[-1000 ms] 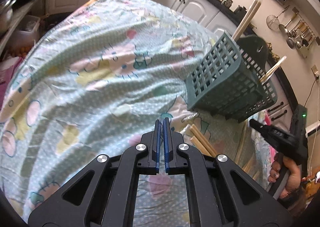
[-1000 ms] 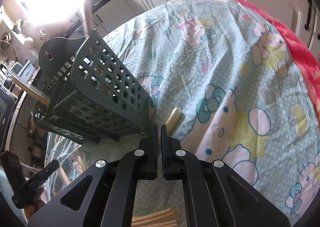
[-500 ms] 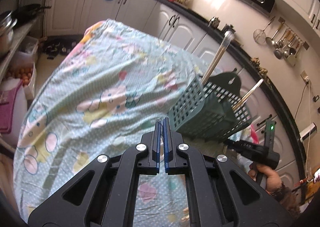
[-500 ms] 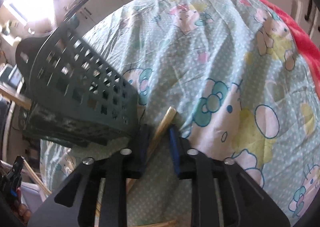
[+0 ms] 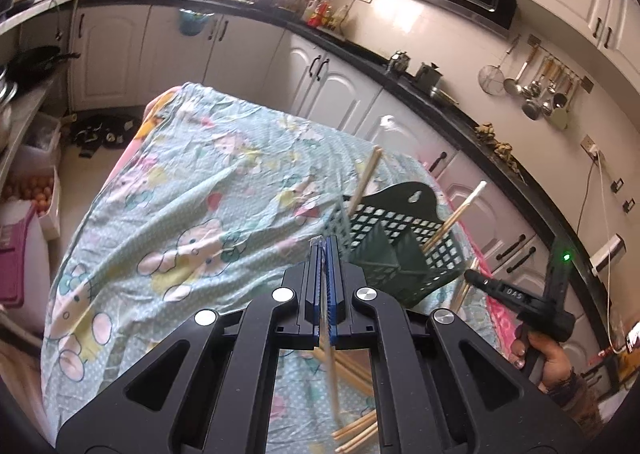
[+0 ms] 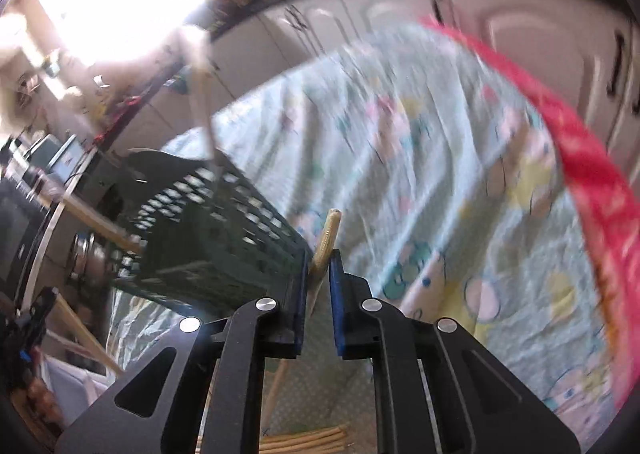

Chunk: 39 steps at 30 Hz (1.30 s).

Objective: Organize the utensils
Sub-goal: 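Lift both held chopsticks upright and carry them above the caddy, then lower both chopsticks tips-first into the caddy compartments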

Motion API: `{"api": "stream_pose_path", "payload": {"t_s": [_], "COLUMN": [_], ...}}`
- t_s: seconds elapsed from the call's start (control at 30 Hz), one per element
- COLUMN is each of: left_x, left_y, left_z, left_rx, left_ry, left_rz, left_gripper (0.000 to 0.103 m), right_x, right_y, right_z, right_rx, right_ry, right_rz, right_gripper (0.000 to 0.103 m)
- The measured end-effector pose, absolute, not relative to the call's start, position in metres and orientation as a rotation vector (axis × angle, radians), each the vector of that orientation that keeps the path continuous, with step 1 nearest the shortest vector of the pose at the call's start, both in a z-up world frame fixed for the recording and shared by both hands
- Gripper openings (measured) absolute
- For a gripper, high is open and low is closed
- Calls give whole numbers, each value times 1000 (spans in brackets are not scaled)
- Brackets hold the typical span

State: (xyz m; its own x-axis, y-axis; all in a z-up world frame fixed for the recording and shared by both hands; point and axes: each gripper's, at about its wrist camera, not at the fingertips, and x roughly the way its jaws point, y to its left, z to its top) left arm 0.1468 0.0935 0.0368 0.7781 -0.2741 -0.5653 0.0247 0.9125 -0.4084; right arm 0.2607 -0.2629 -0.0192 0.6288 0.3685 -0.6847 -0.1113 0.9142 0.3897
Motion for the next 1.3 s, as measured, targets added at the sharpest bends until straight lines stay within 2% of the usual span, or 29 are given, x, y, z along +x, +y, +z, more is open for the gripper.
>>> {"api": "stream_pose_path", "payload": {"t_s": [0.67, 1.3], "left_x": [154, 180], "left_y": [42, 5], "left_z": [104, 173], "left_rx": [-306, -294], "left_ry": [546, 426], "left_rz": [-326, -442], "left_gripper": [0, 0], "right_x": [198, 188], "right_y": [-225, -212], "right_z": [90, 152], "right_rx": [83, 23], "right_ry": [531, 363], "right_rz": [439, 494], "right_gripper": [8, 8]}}
